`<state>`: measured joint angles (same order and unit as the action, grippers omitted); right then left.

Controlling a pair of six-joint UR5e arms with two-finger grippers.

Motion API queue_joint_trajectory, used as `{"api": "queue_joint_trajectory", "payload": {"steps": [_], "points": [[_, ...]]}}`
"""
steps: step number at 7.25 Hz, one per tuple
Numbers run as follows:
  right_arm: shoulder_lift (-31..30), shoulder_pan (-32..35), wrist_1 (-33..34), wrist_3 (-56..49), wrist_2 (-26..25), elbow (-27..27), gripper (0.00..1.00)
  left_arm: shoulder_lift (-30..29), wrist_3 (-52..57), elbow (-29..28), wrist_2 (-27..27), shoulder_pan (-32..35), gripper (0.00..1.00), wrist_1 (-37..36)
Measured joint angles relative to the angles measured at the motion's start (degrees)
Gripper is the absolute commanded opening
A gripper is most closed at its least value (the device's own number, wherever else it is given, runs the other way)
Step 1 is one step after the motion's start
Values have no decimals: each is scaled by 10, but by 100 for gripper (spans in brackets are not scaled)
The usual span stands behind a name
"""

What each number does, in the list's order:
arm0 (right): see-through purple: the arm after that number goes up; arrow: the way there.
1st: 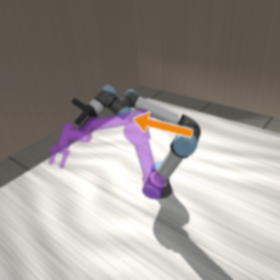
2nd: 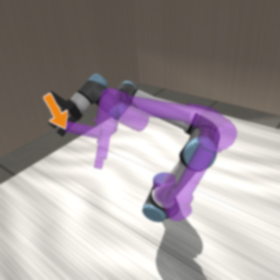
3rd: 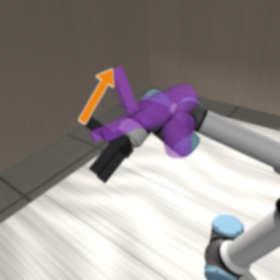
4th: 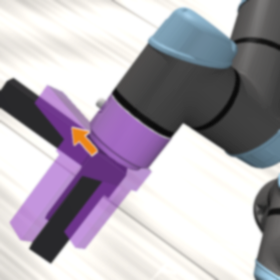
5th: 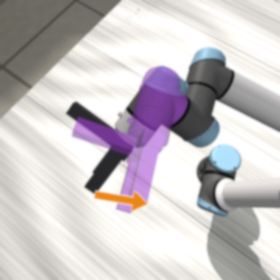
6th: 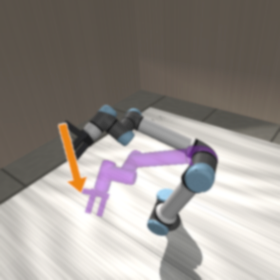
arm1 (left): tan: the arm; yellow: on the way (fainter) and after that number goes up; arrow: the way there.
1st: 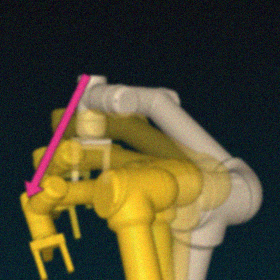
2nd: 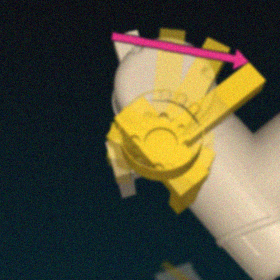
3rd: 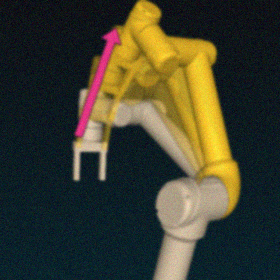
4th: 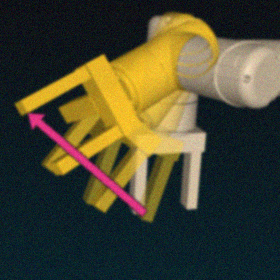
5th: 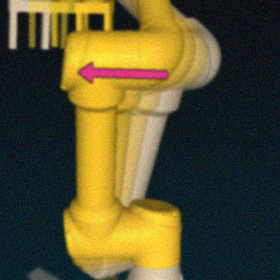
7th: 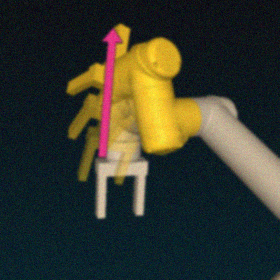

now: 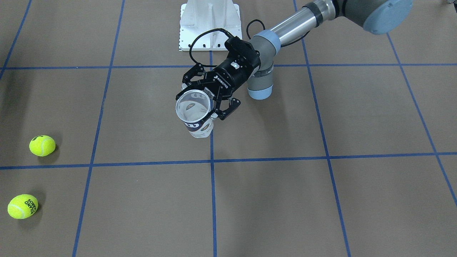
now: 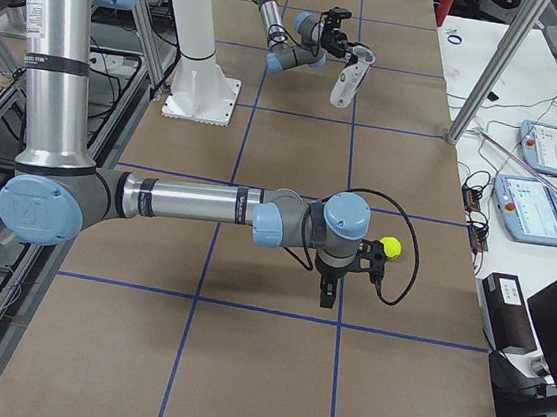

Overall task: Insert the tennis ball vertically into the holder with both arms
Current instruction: 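Lift and rotate the can upright with the left gripper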

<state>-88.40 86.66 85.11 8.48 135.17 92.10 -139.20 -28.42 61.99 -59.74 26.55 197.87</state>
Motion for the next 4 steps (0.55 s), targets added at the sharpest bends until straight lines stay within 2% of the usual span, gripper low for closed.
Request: {"api": "queue_joint_trajectory", "payload": {"steps": [1, 4], "points": [[0, 0, 0, 3, 0, 1, 100, 3, 2, -25, -5, 4, 50, 1], [1, 0, 0, 5, 0, 2, 100, 5, 7, -67, -31, 1, 70, 0]]}}
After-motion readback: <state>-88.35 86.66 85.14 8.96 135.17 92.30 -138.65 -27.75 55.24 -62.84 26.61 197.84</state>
